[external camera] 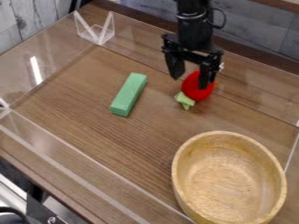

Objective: Move the red fruit to the left

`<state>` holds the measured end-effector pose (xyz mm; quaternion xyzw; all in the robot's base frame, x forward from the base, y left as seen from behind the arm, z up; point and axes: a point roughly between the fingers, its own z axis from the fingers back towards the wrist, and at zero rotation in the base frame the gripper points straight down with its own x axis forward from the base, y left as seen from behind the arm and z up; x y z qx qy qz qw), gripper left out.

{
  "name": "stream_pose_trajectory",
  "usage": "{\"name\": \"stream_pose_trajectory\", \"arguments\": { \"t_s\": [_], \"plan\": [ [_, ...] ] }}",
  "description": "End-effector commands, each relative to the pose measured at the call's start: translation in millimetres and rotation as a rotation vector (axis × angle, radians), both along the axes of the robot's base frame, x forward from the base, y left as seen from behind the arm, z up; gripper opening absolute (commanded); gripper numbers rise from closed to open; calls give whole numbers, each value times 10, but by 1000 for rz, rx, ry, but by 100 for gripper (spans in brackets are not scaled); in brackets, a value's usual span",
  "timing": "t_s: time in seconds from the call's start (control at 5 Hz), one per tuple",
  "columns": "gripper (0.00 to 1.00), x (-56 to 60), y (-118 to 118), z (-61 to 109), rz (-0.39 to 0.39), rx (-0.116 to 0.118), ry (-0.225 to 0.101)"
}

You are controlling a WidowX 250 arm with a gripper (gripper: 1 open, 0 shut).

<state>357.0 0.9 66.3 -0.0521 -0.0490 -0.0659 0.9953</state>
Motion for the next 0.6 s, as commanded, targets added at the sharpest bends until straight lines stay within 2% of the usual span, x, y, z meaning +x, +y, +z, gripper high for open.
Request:
{"name": "stream_pose_trajectory", "arguments": {
  "t_s": [0.0, 0.2, 0.4],
  "plan": [
    [0, 124, -54, 194, -45, 13, -45],
    [100, 196, -120, 47, 3, 17, -25],
    [0, 236, -176, -77, 53, 21, -9]
  ]
}}
